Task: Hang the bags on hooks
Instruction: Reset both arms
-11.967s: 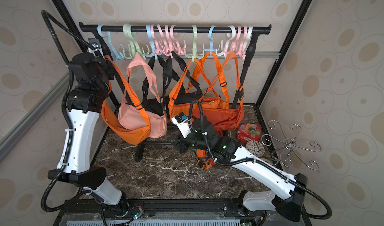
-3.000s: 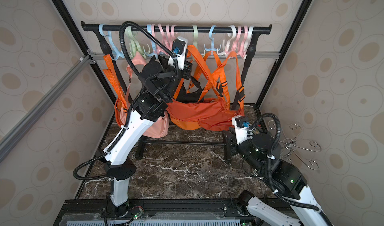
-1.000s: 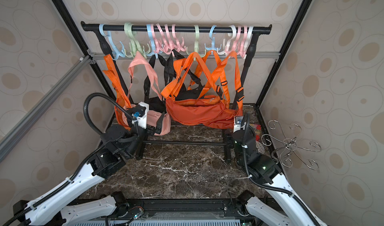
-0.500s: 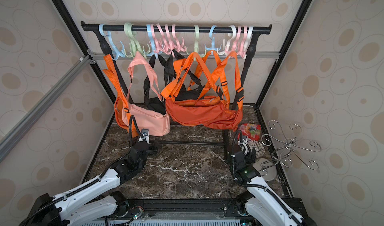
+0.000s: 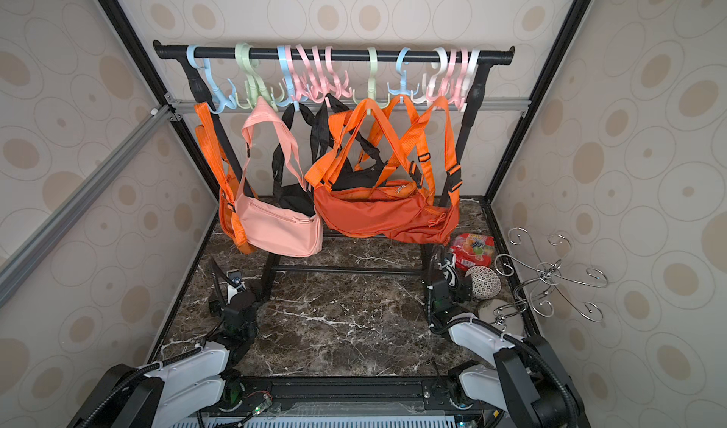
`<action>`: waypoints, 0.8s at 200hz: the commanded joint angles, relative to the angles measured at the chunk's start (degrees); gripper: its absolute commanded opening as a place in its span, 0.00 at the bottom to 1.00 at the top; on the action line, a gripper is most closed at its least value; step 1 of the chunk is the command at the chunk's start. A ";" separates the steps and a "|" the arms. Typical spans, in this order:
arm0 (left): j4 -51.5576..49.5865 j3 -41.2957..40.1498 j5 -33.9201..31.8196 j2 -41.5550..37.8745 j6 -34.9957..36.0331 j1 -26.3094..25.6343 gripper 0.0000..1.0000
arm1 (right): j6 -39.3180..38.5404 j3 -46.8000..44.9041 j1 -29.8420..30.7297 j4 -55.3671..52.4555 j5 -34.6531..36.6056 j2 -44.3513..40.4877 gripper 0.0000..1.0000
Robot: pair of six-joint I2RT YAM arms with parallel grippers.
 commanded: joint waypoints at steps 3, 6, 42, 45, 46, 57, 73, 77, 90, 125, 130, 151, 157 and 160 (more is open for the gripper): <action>19.46 1.15 5.36 4.87 2.83 4.03 1.00 | -3.48 1.55 -1.33 12.05 -2.57 4.62 0.91; 21.05 1.17 6.22 5.87 3.11 4.38 1.00 | -3.88 1.54 -1.37 13.12 -3.10 5.16 0.91; 43.19 0.49 9.59 18.79 4.69 6.01 1.00 | -7.11 1.65 -2.98 24.64 -7.96 11.57 1.00; 44.36 0.28 10.46 19.78 4.00 6.20 1.00 | -7.19 1.40 -2.98 25.90 -8.38 12.26 1.00; 44.78 0.24 10.78 20.19 3.81 6.36 1.00 | -7.16 1.34 -2.98 26.36 -8.46 12.50 1.00; 53.39 -0.92 13.55 25.86 2.94 7.68 1.00 | -7.46 -0.82 -5.44 34.57 -10.48 16.00 1.00; 58.56 -3.24 16.37 27.19 3.78 7.81 1.00 | -8.10 -1.61 -5.71 35.92 -12.35 15.49 1.00; 57.91 -3.66 16.68 26.46 3.28 7.90 1.00 | -7.18 -1.68 -5.71 33.73 -13.15 14.35 1.00; 61.43 -4.77 18.55 27.86 3.67 7.92 1.00 | -7.18 -2.85 -6.22 34.08 -16.59 13.78 1.00; 56.01 -0.16 33.02 31.99 10.41 7.68 1.00 | -8.39 -2.48 -6.44 36.19 -18.88 15.55 1.00; 53.42 0.08 33.25 30.70 9.55 7.90 1.00 | -7.89 -1.81 -6.90 34.23 -19.52 15.16 1.00; 49.59 2.69 32.47 30.85 8.57 8.68 1.00 | -4.87 -1.27 -10.57 29.35 -27.78 15.45 1.00; 45.95 3.99 32.51 30.15 7.79 9.11 1.00 | -6.76 -2.17 -11.14 37.41 -29.04 19.40 0.99; 44.31 4.83 32.68 30.02 7.42 9.53 1.00 | -7.57 -2.55 -11.09 41.08 -28.91 20.97 0.99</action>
